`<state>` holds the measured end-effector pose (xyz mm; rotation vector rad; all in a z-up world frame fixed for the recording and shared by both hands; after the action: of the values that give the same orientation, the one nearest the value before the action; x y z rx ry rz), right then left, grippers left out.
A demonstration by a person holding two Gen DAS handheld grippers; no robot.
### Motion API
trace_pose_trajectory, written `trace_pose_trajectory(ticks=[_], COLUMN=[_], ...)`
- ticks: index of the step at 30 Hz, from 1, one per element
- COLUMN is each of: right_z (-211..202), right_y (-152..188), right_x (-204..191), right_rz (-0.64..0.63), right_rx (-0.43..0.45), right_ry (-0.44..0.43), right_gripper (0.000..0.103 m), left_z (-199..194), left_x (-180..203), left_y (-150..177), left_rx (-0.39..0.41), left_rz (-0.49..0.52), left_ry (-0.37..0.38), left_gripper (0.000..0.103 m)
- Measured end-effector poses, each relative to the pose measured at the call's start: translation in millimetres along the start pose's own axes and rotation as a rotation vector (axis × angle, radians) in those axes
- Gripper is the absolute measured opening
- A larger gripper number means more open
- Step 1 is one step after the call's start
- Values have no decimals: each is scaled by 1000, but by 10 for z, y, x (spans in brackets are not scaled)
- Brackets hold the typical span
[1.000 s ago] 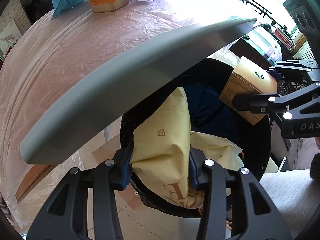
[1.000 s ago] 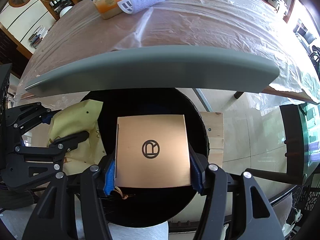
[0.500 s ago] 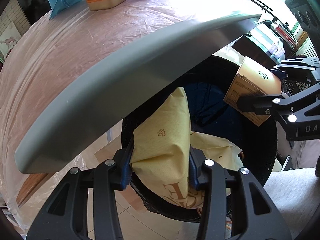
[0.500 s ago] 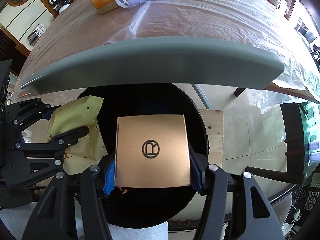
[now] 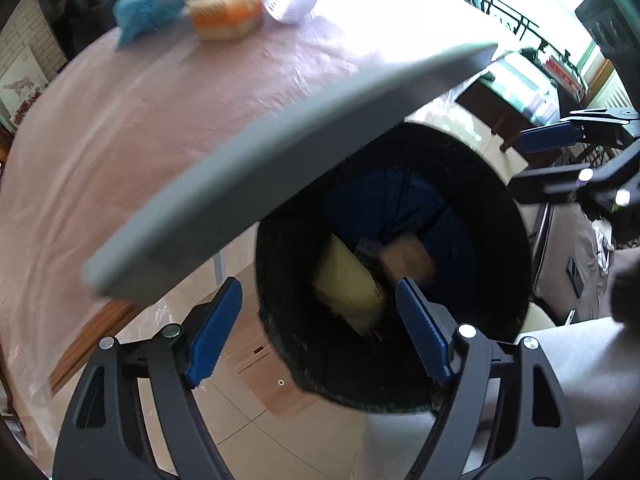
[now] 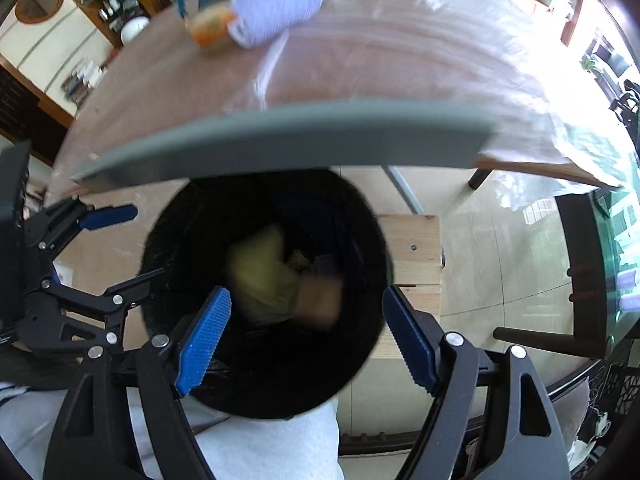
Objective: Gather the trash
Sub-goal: 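Open both tools to drop the box and bag into the bin, then grasp the lavender hair roller with the right tool while the left tool grasps the cream cup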
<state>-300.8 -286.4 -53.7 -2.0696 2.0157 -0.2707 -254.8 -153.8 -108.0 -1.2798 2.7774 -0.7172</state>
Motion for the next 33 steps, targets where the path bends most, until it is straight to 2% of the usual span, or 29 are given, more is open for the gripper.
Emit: trace_pose_trajectory(ticks=[3,5,6,8,11,14,18,20,22,24,29,33], right_z=[-309,-514,-597,-730,-737,-606,-394,-284,-159,-52,141,230], right_y=[-39,-154,-230,-431,-761,-1125,-1532,-1656,-1740,-1793,-1853,-1896], right_x=[111,153,172,190,186,154,21,-36,-29,-22,-27,-18], right_rz=[17,21,26,53,110,177,198,223,293,335,402,429], right_rx=[74,138,171,231,257,240,201,172,127,87,23,6], right_ry=[13,23,22,11,-31,-102,-75,-126,-201,-236,-285,-307], right_gripper=[78,84,88,89,89,89,89,89,87,80,74,72], left_z=[-344,-600,-736,-916,-982,-911,-784,-695,-655,-625,-511,-451], left_x=[7,5,-10,-95,-256,-432,-634,-696,-725,-740,-766,-859], left_y=[-41,-132,-202,-368,-601,-847,-1072,-1171,-1259,-1324,-1409,-1461], left_rx=[82,155,197,265,305,311,304,302,305,311,302,300], left_rz=[8,21,30,43,72,106,114,112,115,122,156,117], left_ry=[3,1,-8,-57,-131,-202,-261,-279,-275,-261,-231,-188], left_gripper=[80,81,86,94,94,94,94,94,94,94,94,94])
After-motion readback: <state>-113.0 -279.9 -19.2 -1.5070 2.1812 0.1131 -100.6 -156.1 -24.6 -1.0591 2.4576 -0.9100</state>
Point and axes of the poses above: each gripper's, at about its wrist camera, not at the fingertips, and z roughly the way its jaws point, x to its right, y to its underside, the point moved 6 cm from there along z, roughly the way its jaws point, and after that the axes turned 10 degrees about y, right-handed, at the moved point
